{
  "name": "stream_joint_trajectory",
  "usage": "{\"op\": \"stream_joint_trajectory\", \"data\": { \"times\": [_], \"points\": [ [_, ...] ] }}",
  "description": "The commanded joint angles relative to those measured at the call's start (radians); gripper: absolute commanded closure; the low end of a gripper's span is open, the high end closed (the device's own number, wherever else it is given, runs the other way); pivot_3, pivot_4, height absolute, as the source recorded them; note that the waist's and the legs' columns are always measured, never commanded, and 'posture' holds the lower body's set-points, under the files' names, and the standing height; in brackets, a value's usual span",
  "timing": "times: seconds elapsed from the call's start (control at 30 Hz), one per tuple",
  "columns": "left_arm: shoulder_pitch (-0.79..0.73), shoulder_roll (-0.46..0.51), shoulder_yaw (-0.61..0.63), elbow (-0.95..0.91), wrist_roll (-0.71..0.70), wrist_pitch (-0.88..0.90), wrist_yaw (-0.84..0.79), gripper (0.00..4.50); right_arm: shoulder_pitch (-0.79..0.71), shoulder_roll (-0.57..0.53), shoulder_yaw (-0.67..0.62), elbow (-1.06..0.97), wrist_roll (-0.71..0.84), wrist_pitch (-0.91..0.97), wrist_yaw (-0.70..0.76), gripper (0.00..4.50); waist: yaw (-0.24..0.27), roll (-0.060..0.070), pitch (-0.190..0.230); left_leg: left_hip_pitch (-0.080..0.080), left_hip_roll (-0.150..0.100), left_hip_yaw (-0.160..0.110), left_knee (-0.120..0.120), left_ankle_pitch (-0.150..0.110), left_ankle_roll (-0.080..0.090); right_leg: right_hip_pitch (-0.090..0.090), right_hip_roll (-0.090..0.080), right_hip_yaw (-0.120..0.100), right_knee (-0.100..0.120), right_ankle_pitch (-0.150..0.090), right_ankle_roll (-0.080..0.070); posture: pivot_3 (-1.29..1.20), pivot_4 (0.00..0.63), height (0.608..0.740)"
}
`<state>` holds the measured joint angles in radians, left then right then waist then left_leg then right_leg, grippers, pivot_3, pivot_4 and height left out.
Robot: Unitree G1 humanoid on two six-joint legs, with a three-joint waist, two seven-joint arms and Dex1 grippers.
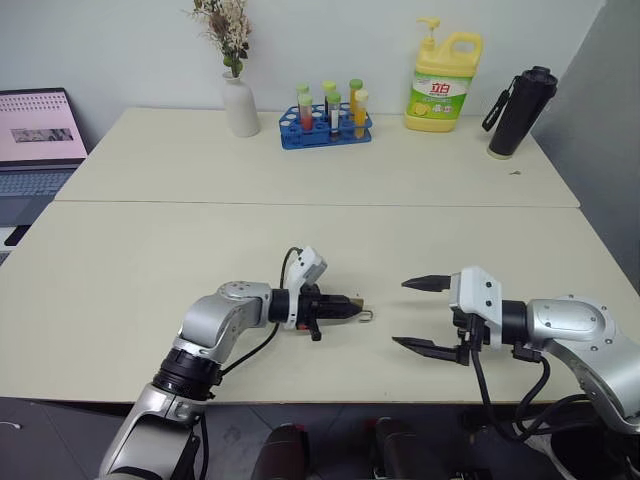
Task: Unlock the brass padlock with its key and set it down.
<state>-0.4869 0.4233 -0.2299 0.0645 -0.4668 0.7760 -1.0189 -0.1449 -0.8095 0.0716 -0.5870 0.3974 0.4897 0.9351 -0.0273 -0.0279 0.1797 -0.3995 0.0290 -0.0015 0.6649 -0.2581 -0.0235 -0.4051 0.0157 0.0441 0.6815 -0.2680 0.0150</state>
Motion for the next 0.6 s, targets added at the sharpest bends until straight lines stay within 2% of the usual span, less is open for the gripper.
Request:
{"op": "stream_joint_trajectory", "data": {
  "times": [0.03,0.17,0.3,0.53,0.57,0.6],
  "points": [
    [-0.023,-0.017,0.009,0.001,0.0,-0.012,0.005,4.34,-0.02,0.005,-0.002,-0.027,0.015,0.001,-0.001,0.0,0.0,0.0,0.0,0.0,0.0,0.0,0.0,0.0,0.0,0.0,0.0,0.0,0.0,0.0,0.0,0.0,0.15,0.74],
    [-0.025,-0.02,0.01,0.004,-0.001,-0.004,0.004,4.34,-0.021,0.008,-0.003,-0.031,0.02,0.007,-0.002,0.0,0.0,0.0,0.0,0.0,0.0,0.0,0.0,0.0,0.0,0.0,0.0,0.0,0.0,0.0,0.0,0.0,0.15,0.74],
    [-0.036,-0.025,0.016,0.013,0.005,-0.016,0.011,2.97,-0.024,0.005,-0.004,-0.032,0.023,0.012,-0.003,0.0,0.0,0.0,0.0,0.0,0.0,0.0,0.0,0.0,0.0,0.0,0.0,0.0,0.0,0.0,0.0,0.0,0.15,0.74],
    [-0.05,0.047,0.002,-0.038,0.025,-0.11,-0.094,0.73,-0.023,-0.014,-0.021,-0.027,0.029,0.019,0.009,0.0,0.0,0.0,0.0,0.0,0.0,0.0,0.0,0.0,0.0,0.0,0.0,0.0,0.0,0.0,0.0,0.0,0.15,0.74],
    [-0.055,0.063,0.006,-0.044,0.045,-0.149,-0.096,0.43,-0.021,-0.018,-0.027,-0.027,0.033,0.022,0.01,0.0,0.0,0.0,0.0,0.0,0.0,0.0,0.0,0.0,0.0,0.0,0.0,0.0,0.0,0.0,0.0,0.0,0.15,0.74],
    [-0.058,0.074,0.008,-0.048,0.06,-0.179,-0.098,0.43,-0.02,-0.021,-0.031,-0.027,0.036,0.024,0.01,0.0,0.0,0.0,0.0,0.0,0.0,0.0,0.0,0.0,0.0,0.0,0.0,0.0,0.0,0.0,0.0,0.0,0.15,0.74]
  ]
}}
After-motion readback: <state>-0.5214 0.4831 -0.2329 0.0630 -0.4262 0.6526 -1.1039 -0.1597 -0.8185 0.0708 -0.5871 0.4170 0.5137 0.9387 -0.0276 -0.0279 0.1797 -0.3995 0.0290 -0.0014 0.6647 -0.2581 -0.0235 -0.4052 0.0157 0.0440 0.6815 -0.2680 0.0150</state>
